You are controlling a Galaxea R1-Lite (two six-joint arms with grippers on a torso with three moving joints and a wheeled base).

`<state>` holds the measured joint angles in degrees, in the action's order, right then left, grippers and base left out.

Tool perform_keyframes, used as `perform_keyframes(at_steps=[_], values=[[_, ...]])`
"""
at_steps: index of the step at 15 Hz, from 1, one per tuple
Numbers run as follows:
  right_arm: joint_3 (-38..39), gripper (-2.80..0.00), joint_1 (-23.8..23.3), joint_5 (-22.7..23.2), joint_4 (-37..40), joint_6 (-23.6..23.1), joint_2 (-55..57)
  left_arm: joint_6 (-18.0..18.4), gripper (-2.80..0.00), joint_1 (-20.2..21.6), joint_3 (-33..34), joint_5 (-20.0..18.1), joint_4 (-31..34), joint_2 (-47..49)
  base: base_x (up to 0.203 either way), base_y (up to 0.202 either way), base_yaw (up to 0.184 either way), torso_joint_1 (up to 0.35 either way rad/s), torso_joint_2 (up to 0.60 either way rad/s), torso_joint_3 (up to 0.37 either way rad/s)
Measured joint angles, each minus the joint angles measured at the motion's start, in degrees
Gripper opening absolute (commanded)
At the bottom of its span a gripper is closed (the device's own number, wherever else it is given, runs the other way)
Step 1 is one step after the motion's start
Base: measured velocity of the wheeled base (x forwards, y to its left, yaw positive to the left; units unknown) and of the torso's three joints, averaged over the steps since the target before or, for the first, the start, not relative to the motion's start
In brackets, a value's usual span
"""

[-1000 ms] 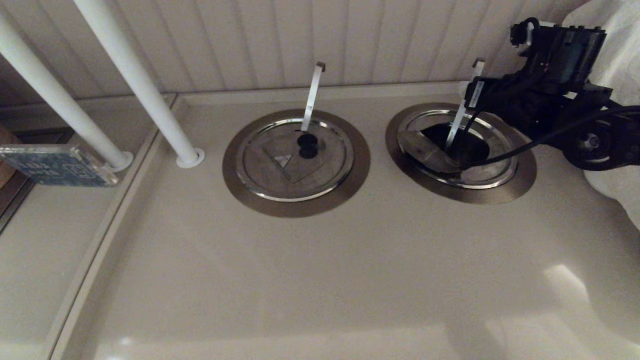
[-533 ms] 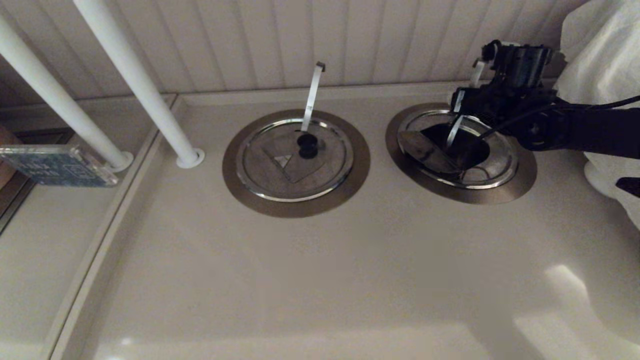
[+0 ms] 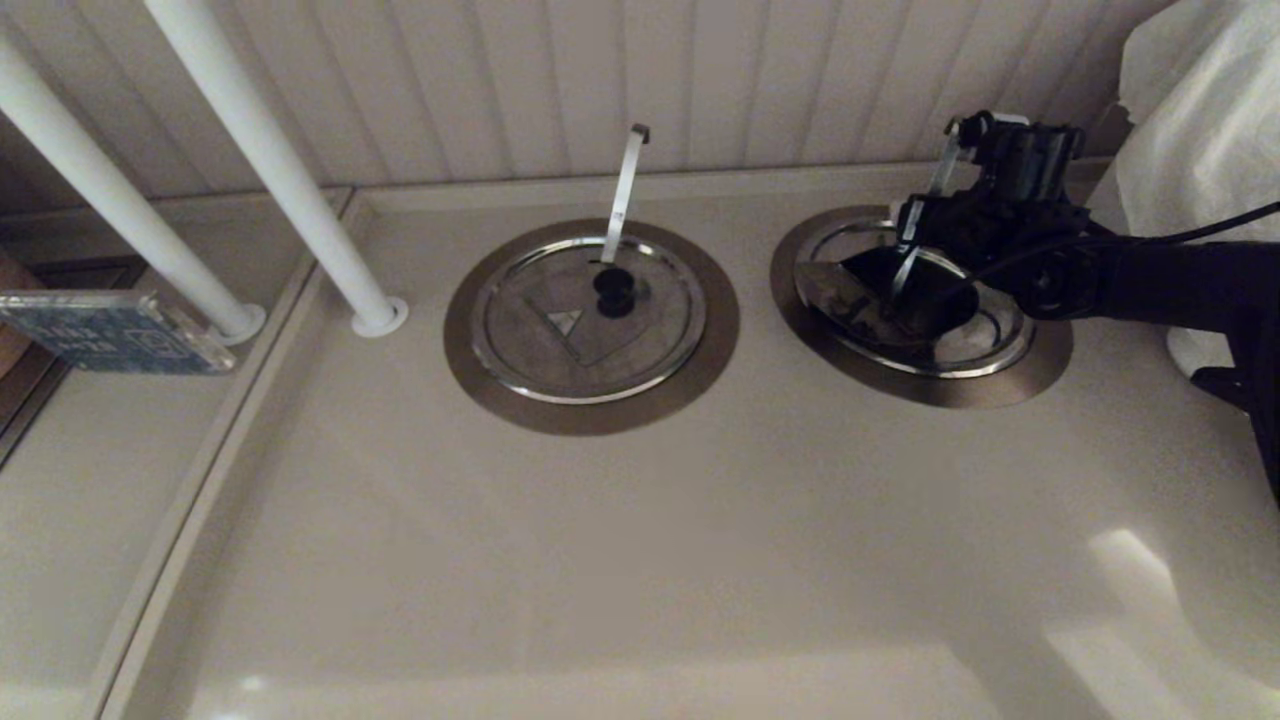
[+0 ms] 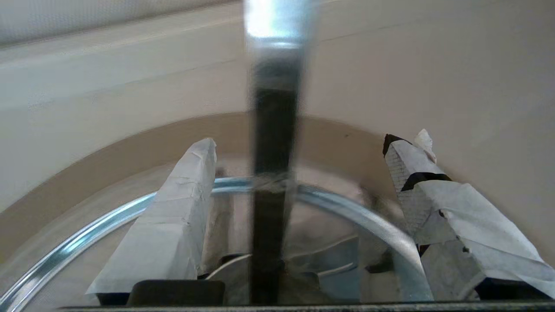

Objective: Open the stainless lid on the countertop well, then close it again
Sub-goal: Stir with a spoon

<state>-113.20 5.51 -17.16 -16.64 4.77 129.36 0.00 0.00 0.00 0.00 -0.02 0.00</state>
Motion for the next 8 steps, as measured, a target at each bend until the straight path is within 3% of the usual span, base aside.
perform_keyframes(at_steps=[8], values=[[0.00, -2.80, -0.09, 0.61, -0.03, 0.09, -0.82, 0.04, -2.80, 0.00, 0.00, -0.02, -0.02, 0.00, 0.000, 0.000, 0.000, 0.000, 0.00, 0.000]])
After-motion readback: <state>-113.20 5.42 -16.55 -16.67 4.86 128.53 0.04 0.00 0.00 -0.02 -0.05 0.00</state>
